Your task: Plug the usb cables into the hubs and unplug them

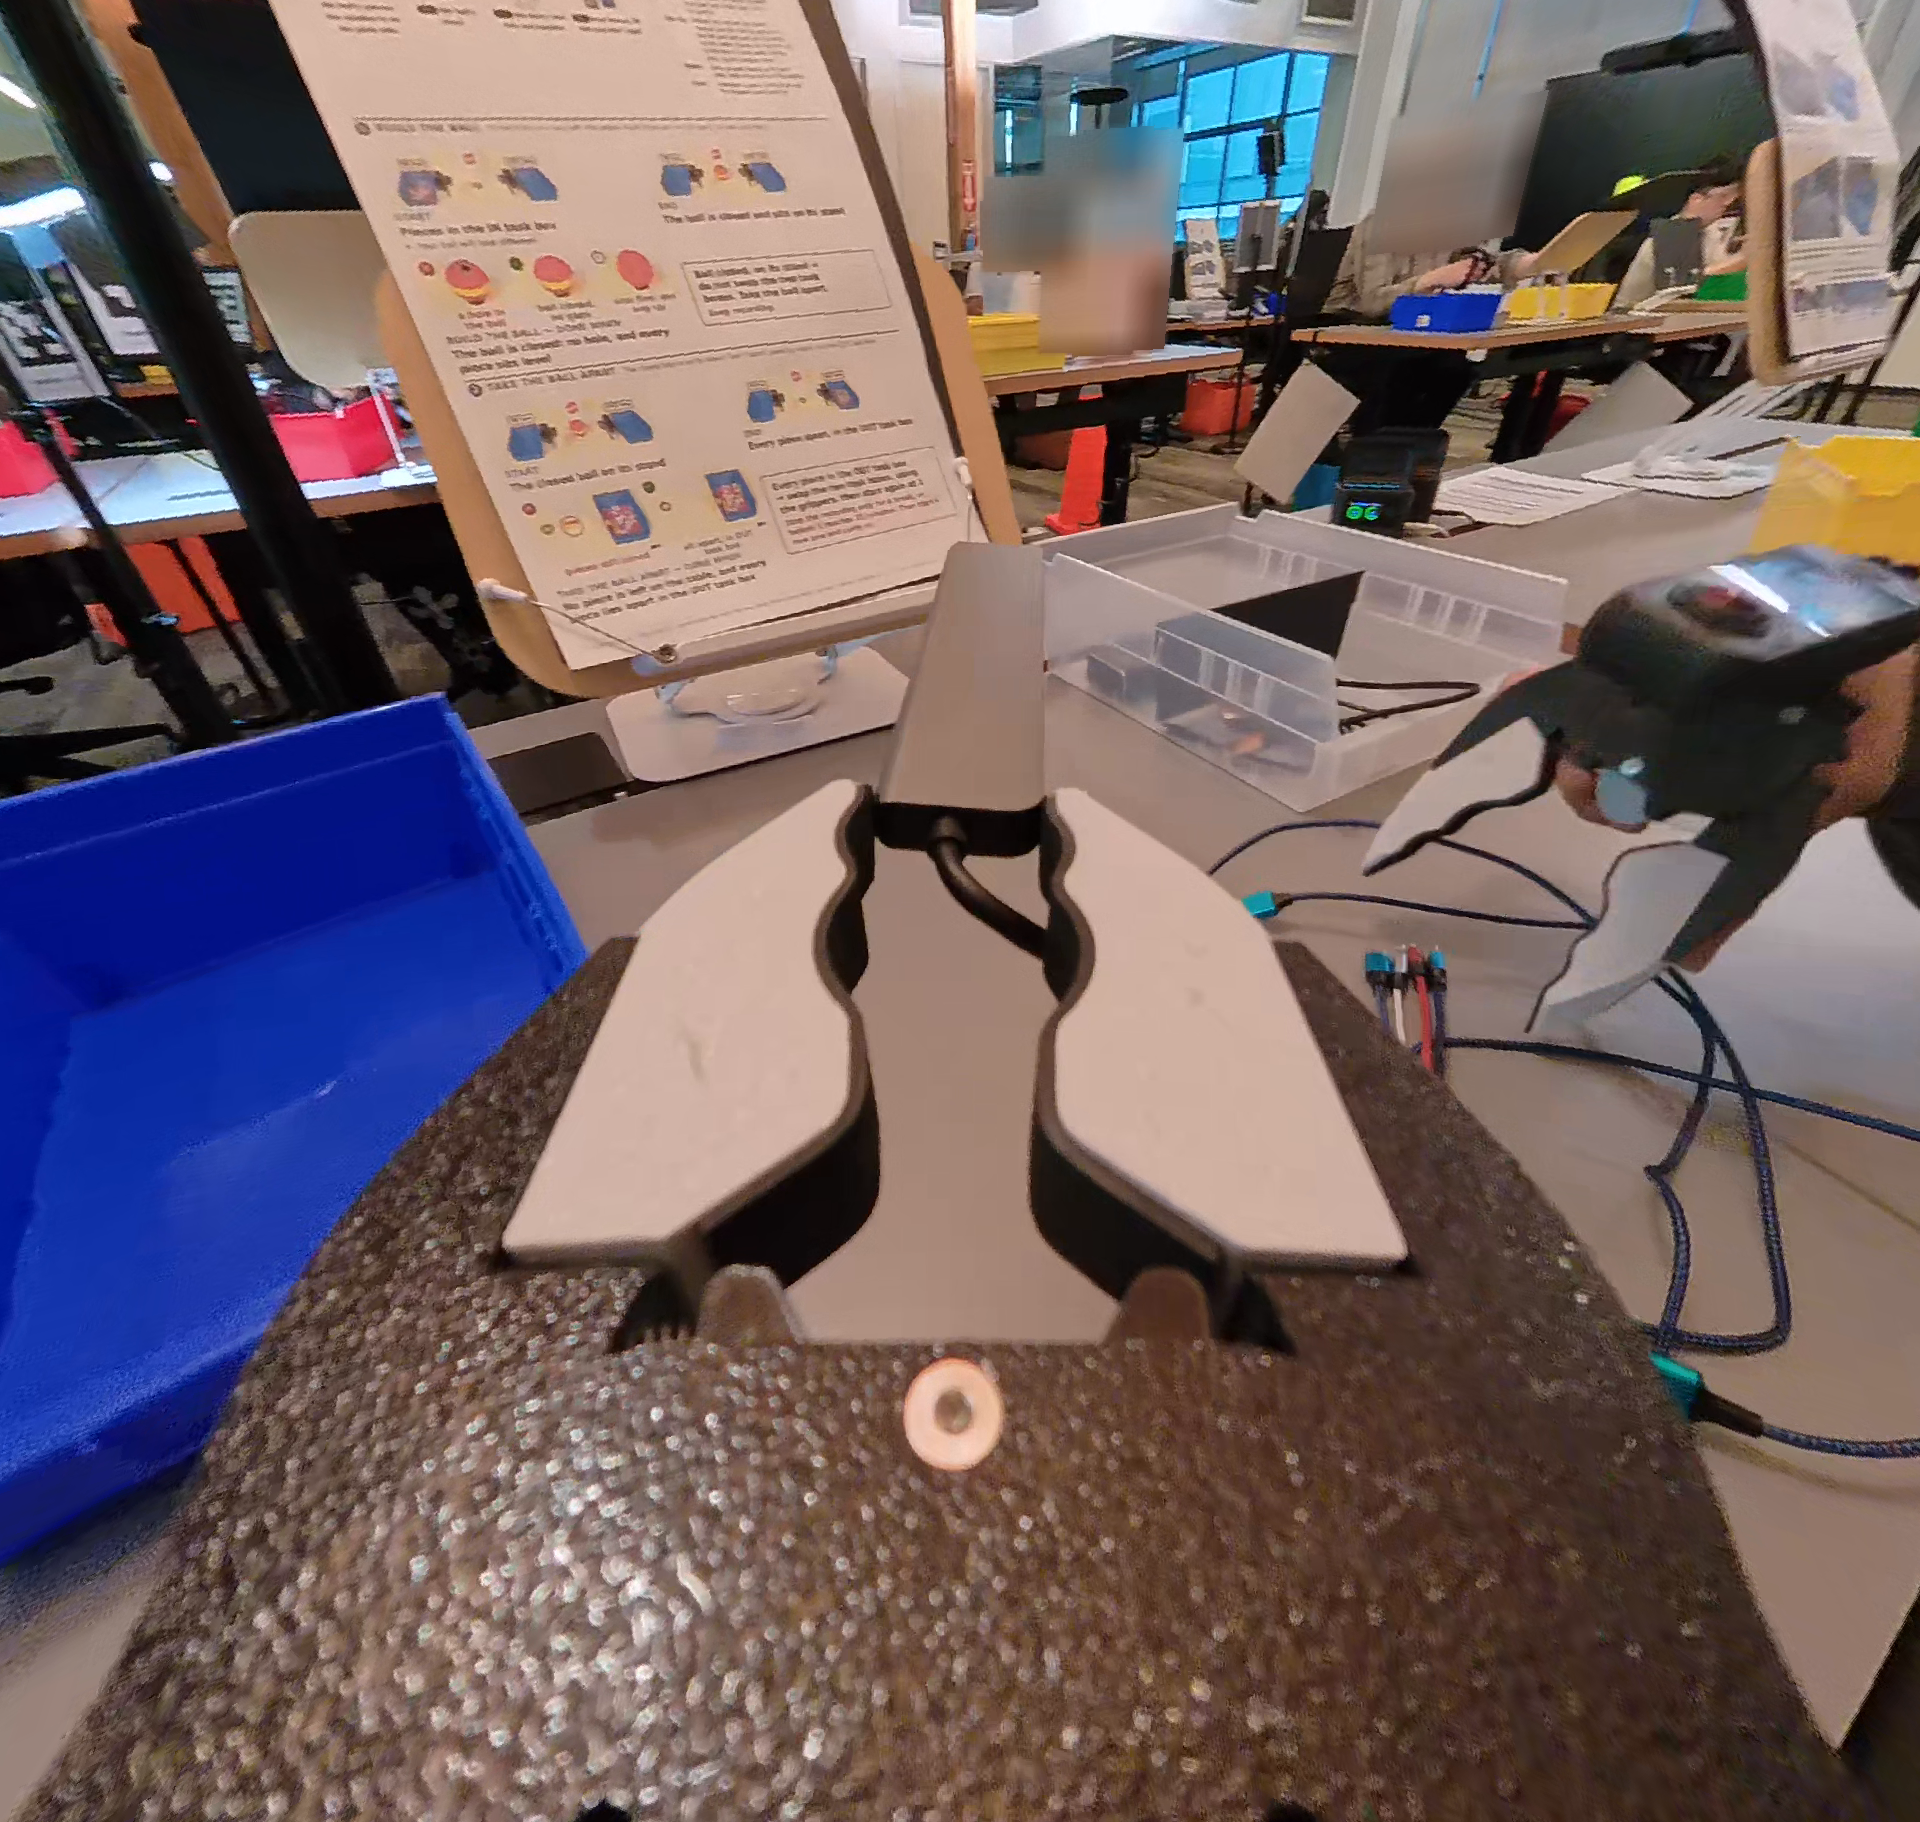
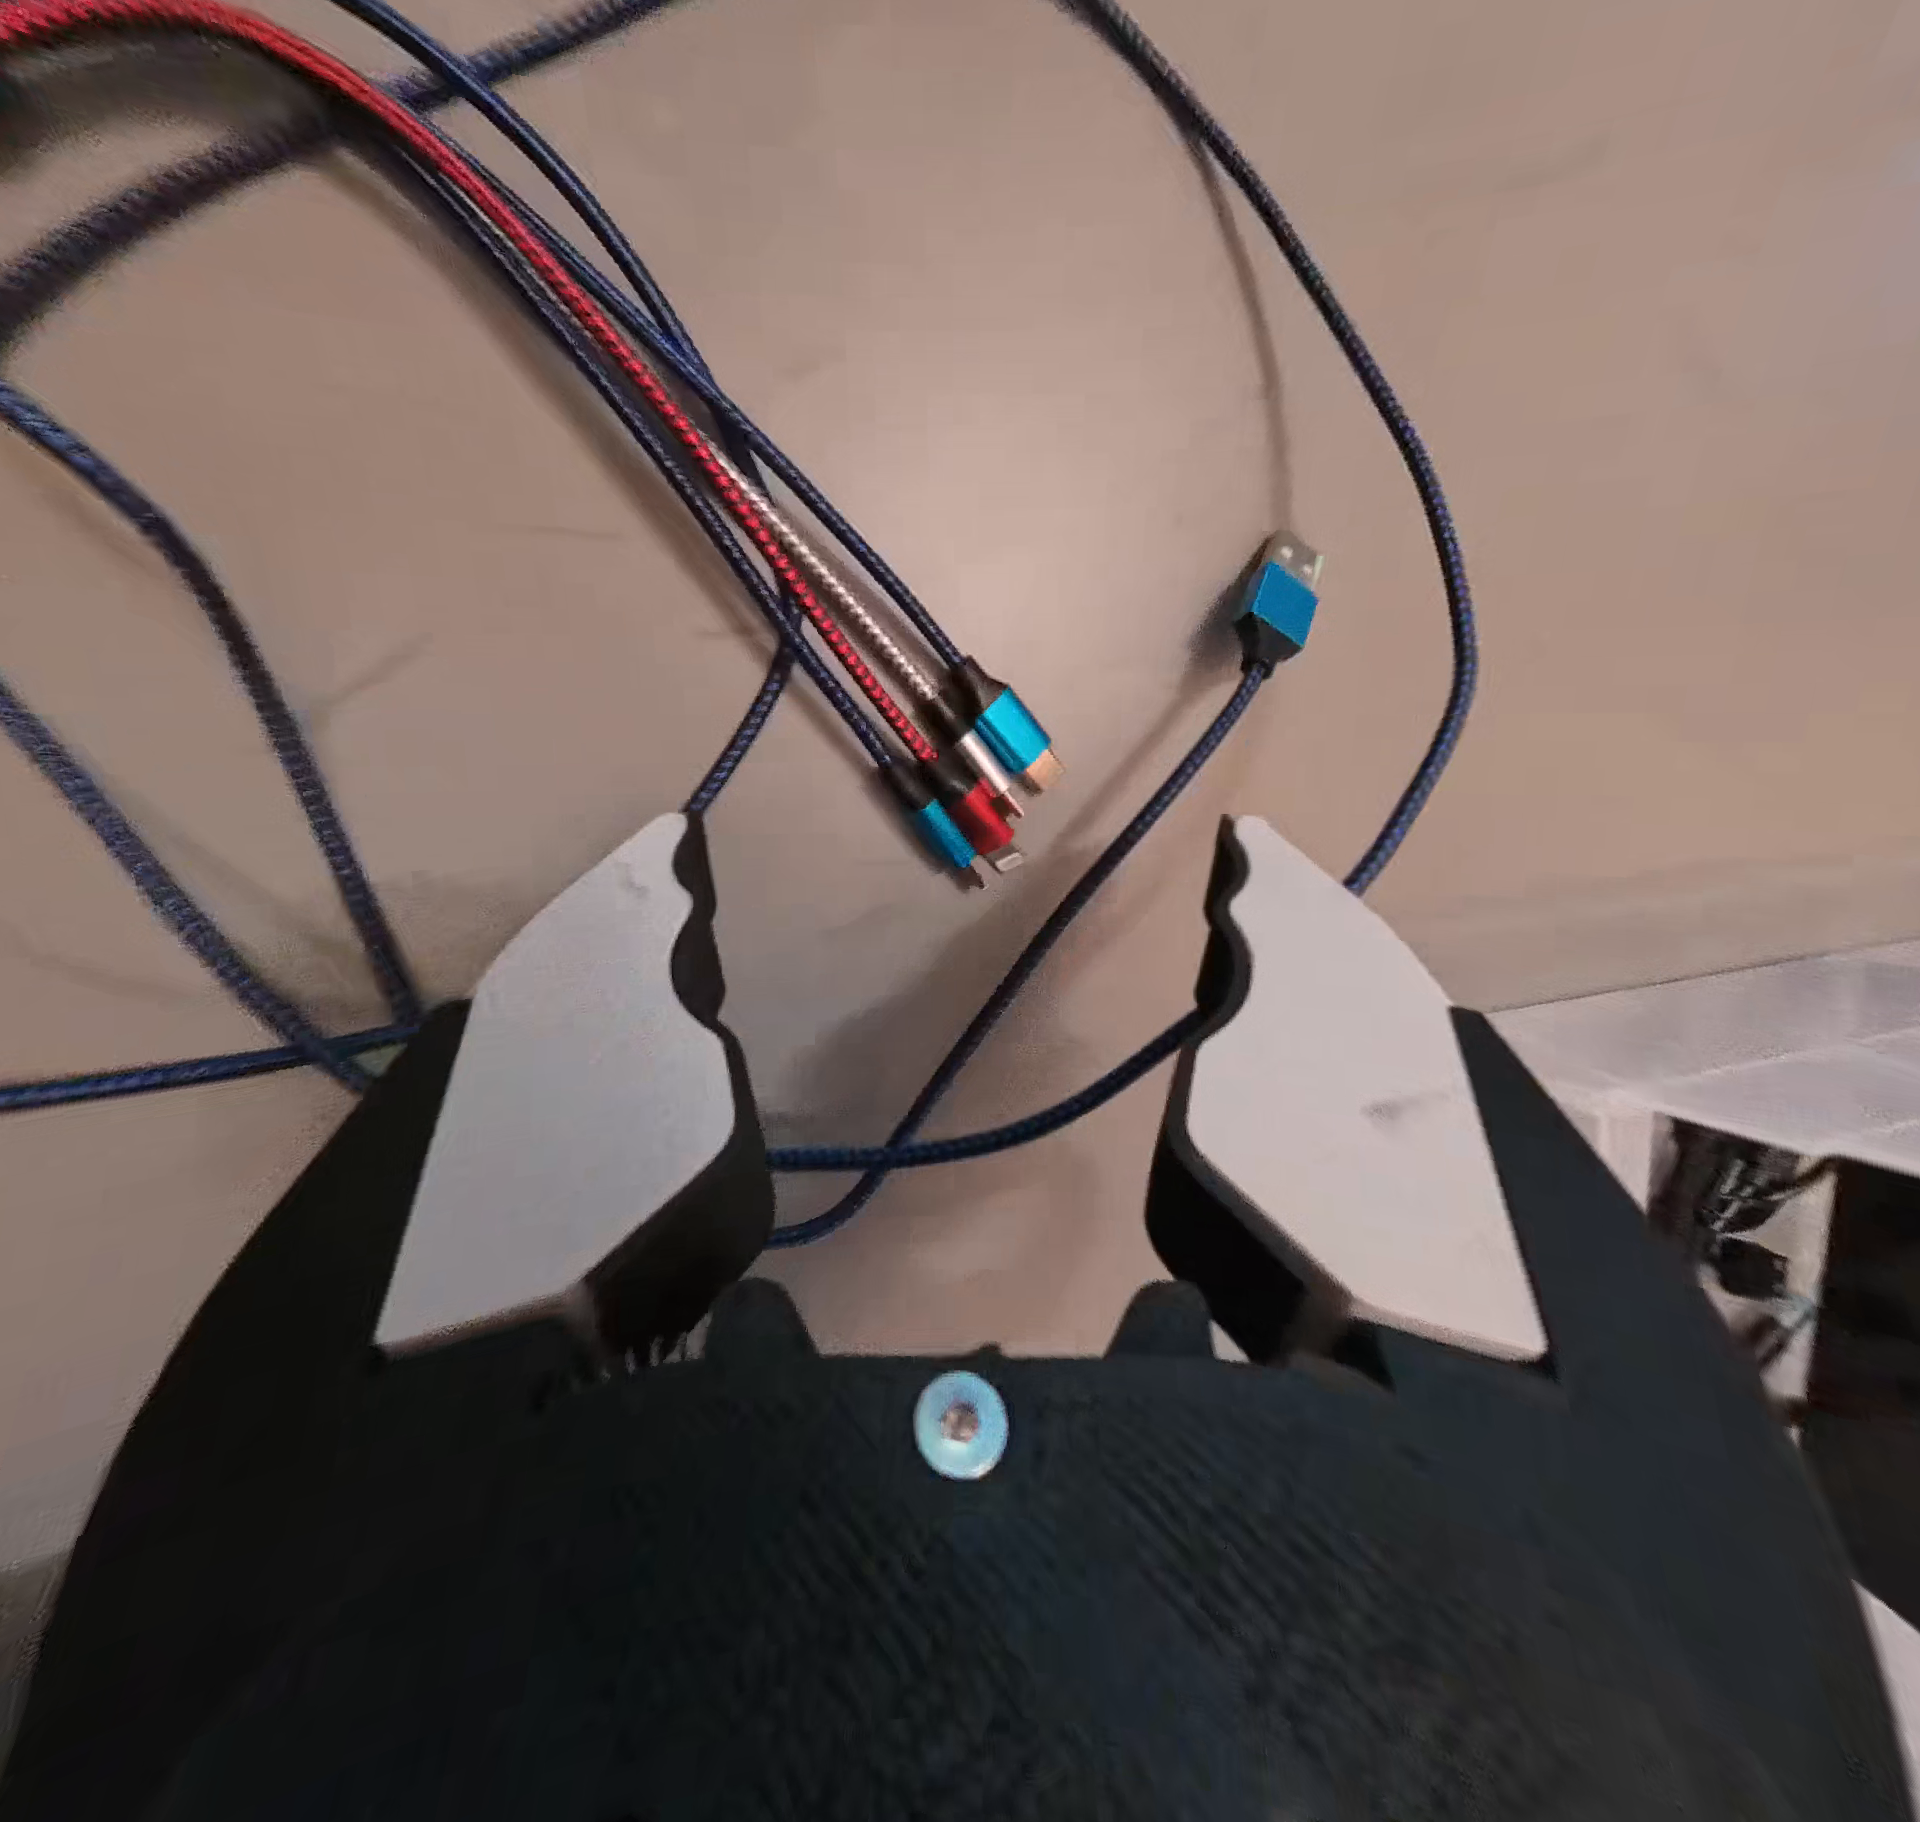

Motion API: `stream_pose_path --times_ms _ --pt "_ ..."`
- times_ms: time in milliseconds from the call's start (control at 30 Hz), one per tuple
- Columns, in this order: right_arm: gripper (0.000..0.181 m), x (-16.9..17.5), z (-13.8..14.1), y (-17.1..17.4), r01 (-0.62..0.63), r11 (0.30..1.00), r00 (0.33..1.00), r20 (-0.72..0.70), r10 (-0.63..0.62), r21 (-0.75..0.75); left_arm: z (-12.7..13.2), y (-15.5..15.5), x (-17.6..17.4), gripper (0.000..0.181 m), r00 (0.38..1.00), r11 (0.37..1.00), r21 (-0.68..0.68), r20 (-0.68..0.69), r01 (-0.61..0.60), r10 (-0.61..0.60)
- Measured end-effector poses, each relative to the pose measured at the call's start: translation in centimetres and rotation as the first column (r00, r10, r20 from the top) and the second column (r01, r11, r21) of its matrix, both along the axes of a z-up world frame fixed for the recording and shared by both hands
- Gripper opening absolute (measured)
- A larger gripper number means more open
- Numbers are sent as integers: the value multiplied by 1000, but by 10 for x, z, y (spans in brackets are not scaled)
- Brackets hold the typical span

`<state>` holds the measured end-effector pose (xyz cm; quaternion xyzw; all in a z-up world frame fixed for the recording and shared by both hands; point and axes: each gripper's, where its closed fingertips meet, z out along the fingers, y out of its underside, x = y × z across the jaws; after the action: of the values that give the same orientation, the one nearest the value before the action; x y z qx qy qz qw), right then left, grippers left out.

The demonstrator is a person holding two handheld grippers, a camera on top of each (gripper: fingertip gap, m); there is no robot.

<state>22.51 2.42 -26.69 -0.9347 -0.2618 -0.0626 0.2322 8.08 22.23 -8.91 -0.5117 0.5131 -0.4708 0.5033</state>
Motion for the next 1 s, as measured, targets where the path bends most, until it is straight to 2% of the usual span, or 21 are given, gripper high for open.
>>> stream_pose_path --times_ms 33,67,167,300,400,633,733,767,1000 --pt "94 -1 -3 2 -5 1000 1000 8 5 -14 0 -1 4 29 1000 1000 -5 -3 17 -17" --pt "88 -5 -3 6 -15 1000 1000 -21 14 -17 -1 -3 9 29 999 999 -9 -7 38 -38" --pt "90 -3 -5 13 -4 999 998 -63 1 -39 -1 -9 18 29 995 994 -40 -6 101 -102" --pt "80 -23 -15 13 -121 987 980 -170 102 -105 -8 -14 23 29 988 988 -40 -36 150 -152" --pt "78 -33 -14 19 -220 970 966 -162 202 -101 -8 -17 23 29 985 984 -45 -31 170 -171" --pt "48 -52 -14 26 -320 940 937 -189 294 -120 -2 -12 16 28 983 981 -72 0 181 -181" --pt "13 -69 -14 33 -373 925 907 -233 349 -67 1 -5 12 28 985 981 -92 19 173 -172" --pt "9 -73 -14 35 -382 923 900 -245 360 -49 1 -4 11 28 985 980 -102 22 172 -171" --pt "7 -72 -14 34 -416 902 905 -152 397 -120 7 -3 5 28 982 975 -117 49 186 -182"
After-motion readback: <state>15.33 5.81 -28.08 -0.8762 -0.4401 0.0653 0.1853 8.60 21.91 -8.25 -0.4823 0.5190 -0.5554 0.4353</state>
